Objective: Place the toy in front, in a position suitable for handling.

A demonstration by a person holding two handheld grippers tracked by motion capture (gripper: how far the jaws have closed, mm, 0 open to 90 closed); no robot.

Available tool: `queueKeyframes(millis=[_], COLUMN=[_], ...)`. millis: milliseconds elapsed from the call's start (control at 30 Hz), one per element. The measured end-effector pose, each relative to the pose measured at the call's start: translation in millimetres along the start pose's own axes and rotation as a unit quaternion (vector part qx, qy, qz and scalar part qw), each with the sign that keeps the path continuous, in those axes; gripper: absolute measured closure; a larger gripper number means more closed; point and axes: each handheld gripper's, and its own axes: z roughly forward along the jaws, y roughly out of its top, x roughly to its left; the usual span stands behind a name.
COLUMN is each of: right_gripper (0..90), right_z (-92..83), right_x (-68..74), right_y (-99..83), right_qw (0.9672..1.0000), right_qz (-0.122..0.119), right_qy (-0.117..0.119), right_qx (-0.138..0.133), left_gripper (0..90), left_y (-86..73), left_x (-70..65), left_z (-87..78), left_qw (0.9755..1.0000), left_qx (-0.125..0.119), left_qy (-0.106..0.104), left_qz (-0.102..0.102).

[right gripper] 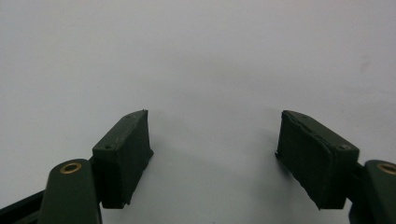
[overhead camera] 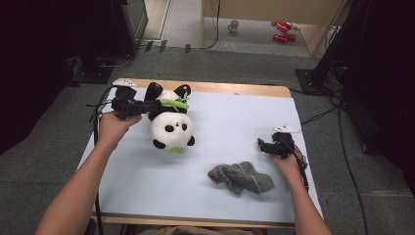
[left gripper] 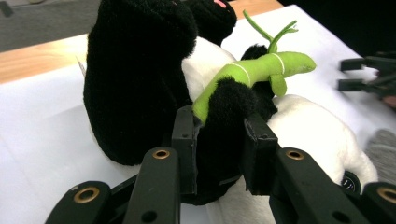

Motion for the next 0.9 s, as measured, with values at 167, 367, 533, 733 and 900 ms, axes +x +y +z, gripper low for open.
queueKeyframes(millis=[167, 367, 533, 733, 900], right_gripper=[25.4, 25.4, 25.4, 25.4, 25.4], right_z=[0.0, 0.0, 0.0, 0.0, 0.0], right_x=[0.1, 0.1, 0.0, 0.1, 0.1], right_y=[0.0, 0.0, 0.0, 0.0, 0.0], right_qw=[1.0, 1.0, 1.0, 1.0, 1.0], right_qz=[0.0, 0.0, 0.0, 0.0, 0.0], right_qy=[0.0, 0.0, 0.0, 0.0, -0.001], right_qx=[0.0, 0.0, 0.0, 0.0, 0.0], left_gripper=[71.4, 71.4, 71.3, 71.2, 71.1], left_y=[-6.0, -17.7, -27.2, -36.3, -40.3], left_x=[-10.1, -21.0, -27.2, -31.1, -30.5], left_z=[-4.8, -8.2, -7.6, -2.5, 10.4], left_qw=[0.9998, 0.9987, 0.9973, 0.9961, 0.9948], left_qx=[0.002, 0.014, 0.022, 0.021, 0.036], left_qy=[-0.018, -0.048, -0.065, -0.081, -0.087], left_qz=[0.006, 0.013, 0.025, 0.029, 0.038])
